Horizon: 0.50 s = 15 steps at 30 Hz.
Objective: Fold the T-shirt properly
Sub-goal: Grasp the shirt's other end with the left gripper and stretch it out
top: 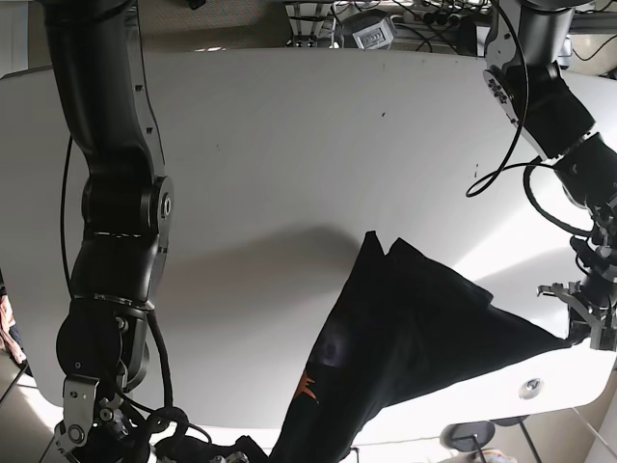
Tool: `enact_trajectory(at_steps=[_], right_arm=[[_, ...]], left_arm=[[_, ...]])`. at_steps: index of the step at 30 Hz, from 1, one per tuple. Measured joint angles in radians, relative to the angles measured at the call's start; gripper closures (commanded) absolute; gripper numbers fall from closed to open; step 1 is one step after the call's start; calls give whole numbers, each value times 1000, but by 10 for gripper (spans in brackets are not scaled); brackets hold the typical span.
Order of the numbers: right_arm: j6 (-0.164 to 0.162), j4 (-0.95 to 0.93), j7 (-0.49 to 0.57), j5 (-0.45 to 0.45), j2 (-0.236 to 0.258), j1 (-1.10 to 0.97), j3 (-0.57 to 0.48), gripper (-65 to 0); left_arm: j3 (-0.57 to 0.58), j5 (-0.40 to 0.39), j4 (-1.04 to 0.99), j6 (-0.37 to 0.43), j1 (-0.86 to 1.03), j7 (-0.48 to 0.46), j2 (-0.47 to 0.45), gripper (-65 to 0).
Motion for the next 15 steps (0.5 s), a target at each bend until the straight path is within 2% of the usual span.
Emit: enact_trajectory(at_steps=[2, 4, 7, 11, 15], right_arm=[[-30, -52, 20, -10, 11, 9, 4, -19], [-35, -55, 29, 2, 22, 9, 2, -19], [-61, -61, 50, 3, 38, -3, 4, -19], [-57, -18, 42, 1, 44, -153, 69, -19], [-57, 41, 42, 2, 51, -299, 100, -19]], left_arm=[[2, 6, -69, -1, -100, 8, -48, 0], [5, -2, -99, -4, -166, 3, -84, 0], [1, -1, -151, -2, -237, 3, -115, 0], [-3, -2, -158, -5, -185, -8, -152, 0], [-60, -7, -159, -9, -54, -1, -122, 0]])
